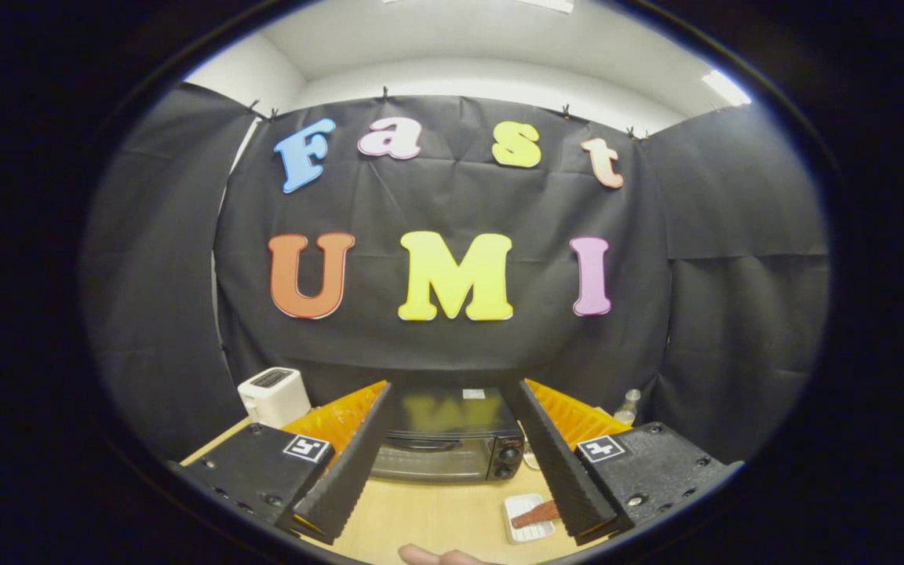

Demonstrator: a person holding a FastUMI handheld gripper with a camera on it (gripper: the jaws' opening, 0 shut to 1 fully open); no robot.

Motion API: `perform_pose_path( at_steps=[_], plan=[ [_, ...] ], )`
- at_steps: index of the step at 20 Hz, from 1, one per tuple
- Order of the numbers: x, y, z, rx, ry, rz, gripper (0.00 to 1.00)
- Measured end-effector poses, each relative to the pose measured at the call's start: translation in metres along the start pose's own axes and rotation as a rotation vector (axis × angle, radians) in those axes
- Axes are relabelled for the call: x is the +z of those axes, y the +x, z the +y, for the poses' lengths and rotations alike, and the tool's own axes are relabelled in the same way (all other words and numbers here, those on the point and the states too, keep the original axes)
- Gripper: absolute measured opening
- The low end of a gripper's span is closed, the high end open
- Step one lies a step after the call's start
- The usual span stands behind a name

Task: Open the toaster oven, put the food inside, and close the toaster oven door.

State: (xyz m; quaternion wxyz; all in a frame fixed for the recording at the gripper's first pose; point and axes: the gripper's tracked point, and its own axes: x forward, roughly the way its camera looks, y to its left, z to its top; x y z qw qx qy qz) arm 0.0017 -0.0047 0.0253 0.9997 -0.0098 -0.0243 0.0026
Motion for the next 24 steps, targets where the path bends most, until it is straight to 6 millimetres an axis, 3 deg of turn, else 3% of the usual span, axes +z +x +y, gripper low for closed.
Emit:
perform_pose_path(
  at_steps=[3, 6, 17, 21, 24],
  plan=[
    [0.019, 0.006, -0.003, -0.006, 0.023, -0.053, 0.99],
    [0.009, 0.023, -0.001, -0.007, -0.008, -0.051, 0.99],
    [-0.104, 0.161, 0.034, 0.087, -0.031, 0.181, 1.0],
    [-0.157, 0.19, 0.044, 0.087, -0.017, 0.285, 1.0],
    [-0.181, 0.202, 0.048, 0.09, 0.018, 0.327, 1.0]
  ],
)
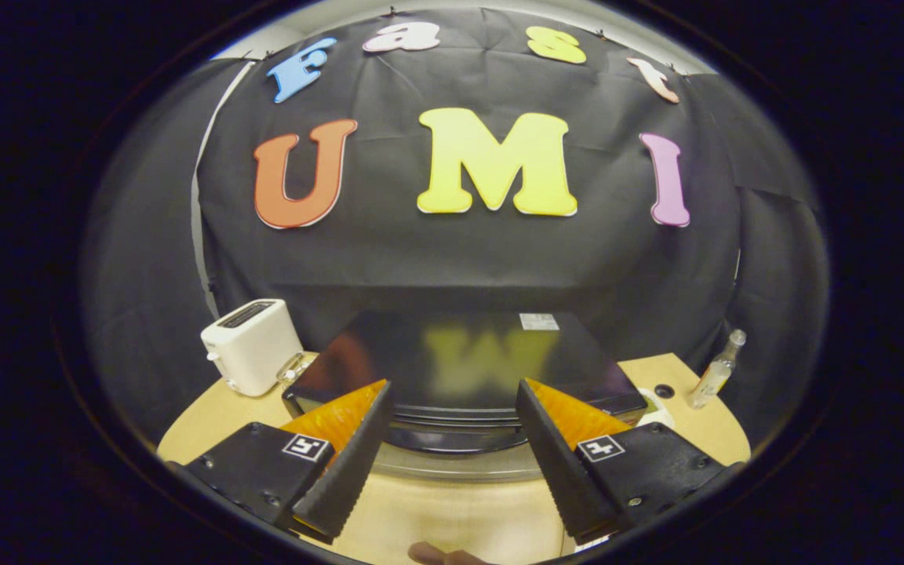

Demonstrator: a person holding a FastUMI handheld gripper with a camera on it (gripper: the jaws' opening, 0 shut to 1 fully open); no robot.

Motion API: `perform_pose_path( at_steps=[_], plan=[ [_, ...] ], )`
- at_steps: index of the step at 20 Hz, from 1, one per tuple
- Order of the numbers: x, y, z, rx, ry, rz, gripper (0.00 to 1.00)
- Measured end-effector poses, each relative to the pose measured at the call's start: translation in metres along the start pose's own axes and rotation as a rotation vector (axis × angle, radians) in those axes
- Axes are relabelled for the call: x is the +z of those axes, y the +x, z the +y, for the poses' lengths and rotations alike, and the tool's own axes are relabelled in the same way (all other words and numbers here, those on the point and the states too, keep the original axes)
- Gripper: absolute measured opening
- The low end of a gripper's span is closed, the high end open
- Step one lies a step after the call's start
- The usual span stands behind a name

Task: Open the toaster oven, put the food inside, and close the toaster oven door.

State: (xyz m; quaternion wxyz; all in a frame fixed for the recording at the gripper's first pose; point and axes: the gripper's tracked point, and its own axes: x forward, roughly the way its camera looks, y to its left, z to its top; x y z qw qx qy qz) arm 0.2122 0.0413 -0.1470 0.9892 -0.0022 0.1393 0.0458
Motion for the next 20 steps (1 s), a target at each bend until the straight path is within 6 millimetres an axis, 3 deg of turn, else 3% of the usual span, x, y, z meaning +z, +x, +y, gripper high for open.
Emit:
perform_pose_path(
  at_steps=[3, 5, 8, 13, 20],
  plan=[
    [-0.015, 0.013, -0.008, -0.052, -0.004, 0.012, 1.0],
    [-0.014, 0.018, -0.005, -0.054, -0.003, -0.019, 1.0],
    [-0.021, 0.012, -0.004, -0.053, -0.021, -0.014, 0.99],
    [-0.029, -0.008, -0.002, -0.037, -0.042, -0.084, 0.99],
    [-0.056, -0.044, -0.002, -0.015, -0.044, -0.143, 0.99]
  ],
)
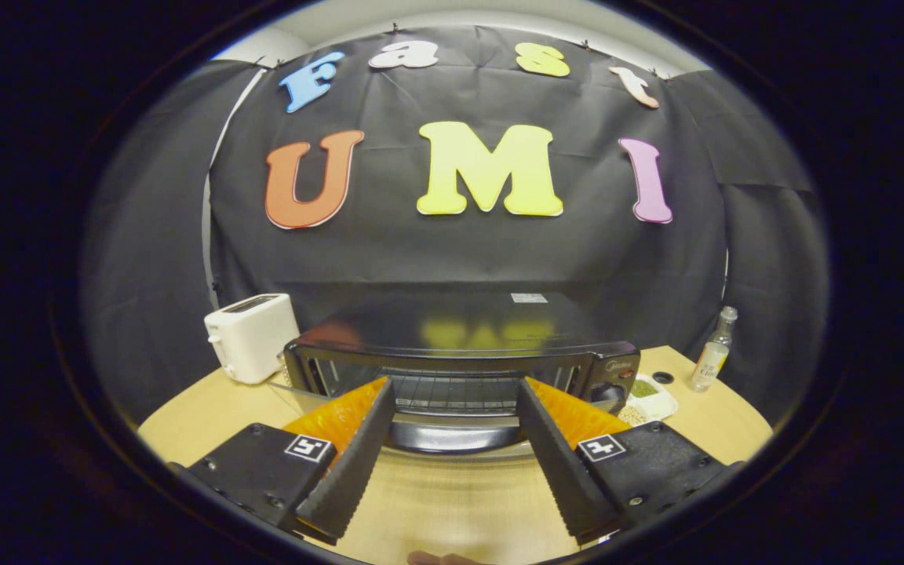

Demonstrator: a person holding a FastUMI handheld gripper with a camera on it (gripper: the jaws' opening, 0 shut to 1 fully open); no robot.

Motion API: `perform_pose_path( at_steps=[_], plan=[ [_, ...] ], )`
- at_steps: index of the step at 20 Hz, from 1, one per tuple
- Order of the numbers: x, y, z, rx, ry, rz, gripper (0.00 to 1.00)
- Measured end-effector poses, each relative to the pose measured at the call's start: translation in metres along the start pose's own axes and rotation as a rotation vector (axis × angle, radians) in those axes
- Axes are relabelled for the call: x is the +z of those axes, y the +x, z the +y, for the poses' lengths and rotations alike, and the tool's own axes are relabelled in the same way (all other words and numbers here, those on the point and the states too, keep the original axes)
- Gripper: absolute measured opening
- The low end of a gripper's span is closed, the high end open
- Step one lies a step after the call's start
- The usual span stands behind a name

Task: Open the toaster oven, put the food inside, and close the toaster oven door.

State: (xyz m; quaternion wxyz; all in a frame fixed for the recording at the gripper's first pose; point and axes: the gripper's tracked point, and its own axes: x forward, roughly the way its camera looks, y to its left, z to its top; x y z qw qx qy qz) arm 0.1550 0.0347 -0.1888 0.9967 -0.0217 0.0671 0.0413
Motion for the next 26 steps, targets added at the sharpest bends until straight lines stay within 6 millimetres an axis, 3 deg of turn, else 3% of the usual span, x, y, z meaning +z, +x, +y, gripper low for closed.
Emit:
perform_pose_path(
  at_steps=[4, 7, 11, 14, 16, 18, 26],
  plan=[
    [-0.016, -0.022, 0.002, -0.011, -0.055, -0.01, 0.99],
    [-0.042, -0.033, 0.004, 0.02, -0.033, 0.042, 0.99],
    [-0.089, -0.039, 0.005, 0.06, 0.071, 0.199, 0.99],
    [-0.141, -0.03, 0.004, 0.048, 0.072, 0.379, 0.99],
    [-0.165, -0.026, 0.005, 0.045, 0.046, 0.435, 0.99],
    [-0.156, -0.022, 0.007, 0.054, 0.034, 0.377, 1.0],
    [-0.153, -0.028, 0.004, 0.089, -0.011, 0.416, 0.99]
  ],
)
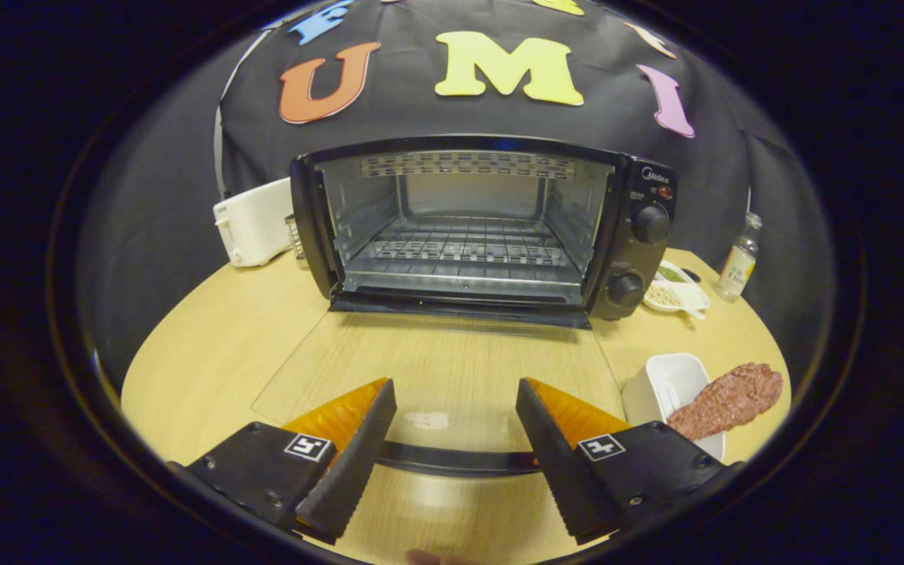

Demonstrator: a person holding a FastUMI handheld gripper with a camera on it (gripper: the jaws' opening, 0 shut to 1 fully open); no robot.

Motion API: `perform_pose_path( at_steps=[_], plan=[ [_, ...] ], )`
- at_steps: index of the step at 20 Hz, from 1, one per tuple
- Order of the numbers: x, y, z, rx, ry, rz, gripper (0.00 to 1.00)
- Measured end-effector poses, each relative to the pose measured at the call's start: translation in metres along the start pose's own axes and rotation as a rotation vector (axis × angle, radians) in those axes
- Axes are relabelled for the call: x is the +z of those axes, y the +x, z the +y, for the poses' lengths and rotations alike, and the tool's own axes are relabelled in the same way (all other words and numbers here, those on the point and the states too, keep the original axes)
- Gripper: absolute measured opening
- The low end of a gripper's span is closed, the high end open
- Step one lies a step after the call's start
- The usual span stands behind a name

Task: Open the toaster oven, put the food inside, and close the toaster oven door.

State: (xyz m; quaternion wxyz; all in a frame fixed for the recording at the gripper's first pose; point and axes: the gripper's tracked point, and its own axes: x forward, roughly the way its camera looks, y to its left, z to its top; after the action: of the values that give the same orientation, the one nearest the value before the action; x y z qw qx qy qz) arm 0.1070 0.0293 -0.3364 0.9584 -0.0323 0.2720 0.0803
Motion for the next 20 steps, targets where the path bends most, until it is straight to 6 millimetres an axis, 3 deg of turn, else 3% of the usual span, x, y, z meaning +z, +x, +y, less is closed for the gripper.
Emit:
perform_pose_path(
  at_steps=[5, 11, 16, 20],
  plan=[
    [0.023, -0.035, -0.013, 0.059, -0.08, -0.043, 0.99],
    [0.034, -0.081, -0.059, 0.067, -0.093, -0.077, 0.99],
    [0.031, -0.106, -0.113, 0.072, -0.078, -0.064, 0.99],
    [0.029, -0.11, -0.169, 0.065, -0.026, -0.046, 0.99]
  ],
)
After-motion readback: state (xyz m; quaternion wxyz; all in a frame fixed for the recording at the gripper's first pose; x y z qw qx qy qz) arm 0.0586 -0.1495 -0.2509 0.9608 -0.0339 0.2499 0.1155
